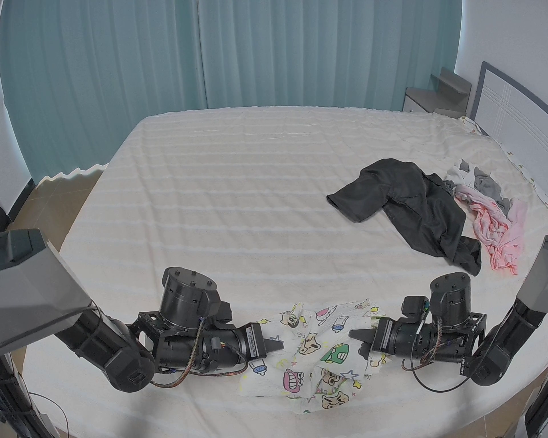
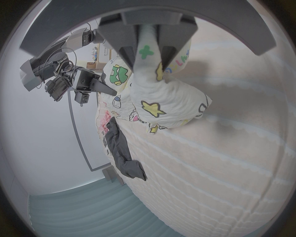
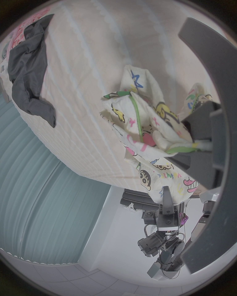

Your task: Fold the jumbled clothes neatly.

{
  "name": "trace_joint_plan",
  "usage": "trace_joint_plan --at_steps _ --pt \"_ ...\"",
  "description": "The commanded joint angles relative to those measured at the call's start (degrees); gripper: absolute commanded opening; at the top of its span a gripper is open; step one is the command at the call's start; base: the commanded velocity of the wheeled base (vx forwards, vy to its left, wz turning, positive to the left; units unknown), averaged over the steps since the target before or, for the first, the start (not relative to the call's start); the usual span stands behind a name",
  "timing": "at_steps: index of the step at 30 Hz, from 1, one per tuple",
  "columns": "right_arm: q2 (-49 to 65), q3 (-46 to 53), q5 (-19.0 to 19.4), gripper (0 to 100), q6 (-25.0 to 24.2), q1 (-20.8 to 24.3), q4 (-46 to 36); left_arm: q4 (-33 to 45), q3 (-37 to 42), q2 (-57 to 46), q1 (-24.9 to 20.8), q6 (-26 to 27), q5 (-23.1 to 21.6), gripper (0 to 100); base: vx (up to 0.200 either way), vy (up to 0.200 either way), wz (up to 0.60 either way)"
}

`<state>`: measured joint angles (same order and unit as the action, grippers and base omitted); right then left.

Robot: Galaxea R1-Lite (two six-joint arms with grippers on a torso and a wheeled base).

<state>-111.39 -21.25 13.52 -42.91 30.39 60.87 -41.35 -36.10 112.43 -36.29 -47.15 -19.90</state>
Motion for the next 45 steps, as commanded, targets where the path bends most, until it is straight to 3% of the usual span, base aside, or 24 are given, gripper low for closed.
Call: trace_joint_plan --at_steps 1,5,11,14,16,20,33,37,38,39,40,45 --pt "-0.5 0.07 0.02 0 0.02 0.02 0.04 -0.05 0.15 0.33 -0.01 -0.04 0.03 0 0.0 0.0 0.0" --pt "-1.64 0.77 0.02 0 0.11 -0.07 0.04 -0.13 0.41 2.09 0.08 0.22 0.38 0 0.0 0.0 0.0" --pt "-4.45 1.65 -0.25 0 0.64 -0.07 0.13 -1.19 0.5 6.92 0.78 2.24 5.92 0 0.0 0.0 0.0" --pt "-5.51 1.74 -1.39 0 0.81 0.19 0.22 -1.89 0.59 8.5 0.96 3.65 7.59 0 0.0 0.0 0.0" --pt "-8.67 1.65 -4.12 0 1.78 0.72 0.66 -2.95 0.68 10.44 1.14 4.53 9.44 0 0.0 0.0 0.0" --pt "-10.78 2.79 -5.17 0 3.71 1.16 1.1 -3.03 1.2 11.14 1.05 4.53 10.31 0 0.0 0.0 0.0" --pt "-13.33 3.49 -6.31 0 3.71 0.99 1.36 -3.47 1.64 14.3 1.14 4.44 10.67 0 0.0 0.0 0.0" --pt "-13.42 3.93 -6.31 0 3.71 0.99 1.53 -3.74 1.38 14.39 1.14 4.09 12.6 0 0.0 0.0 0.0" --pt "-13.51 4.02 -6.31 0 3.71 0.99 1.71 -3.74 1.38 14.39 1.14 4.0 12.69 100 0.0 0.0 0.0" --pt "-13.68 3.93 -6.31 0 3.62 0.99 1.71 -3.74 1.38 14.39 1.14 4.0 12.78 100 0.0 0.0 0.0" --pt "-13.68 3.93 -6.31 100 3.62 0.99 1.71 -3.74 1.38 14.39 1.14 4.0 12.78 100 0.0 0.0 0.0" --pt "-13.07 6.22 -7.98 100 3.71 1.07 4.17 -3.65 2.61 13.25 2.01 4.17 13.13 100 0.0 0.0 0.0"
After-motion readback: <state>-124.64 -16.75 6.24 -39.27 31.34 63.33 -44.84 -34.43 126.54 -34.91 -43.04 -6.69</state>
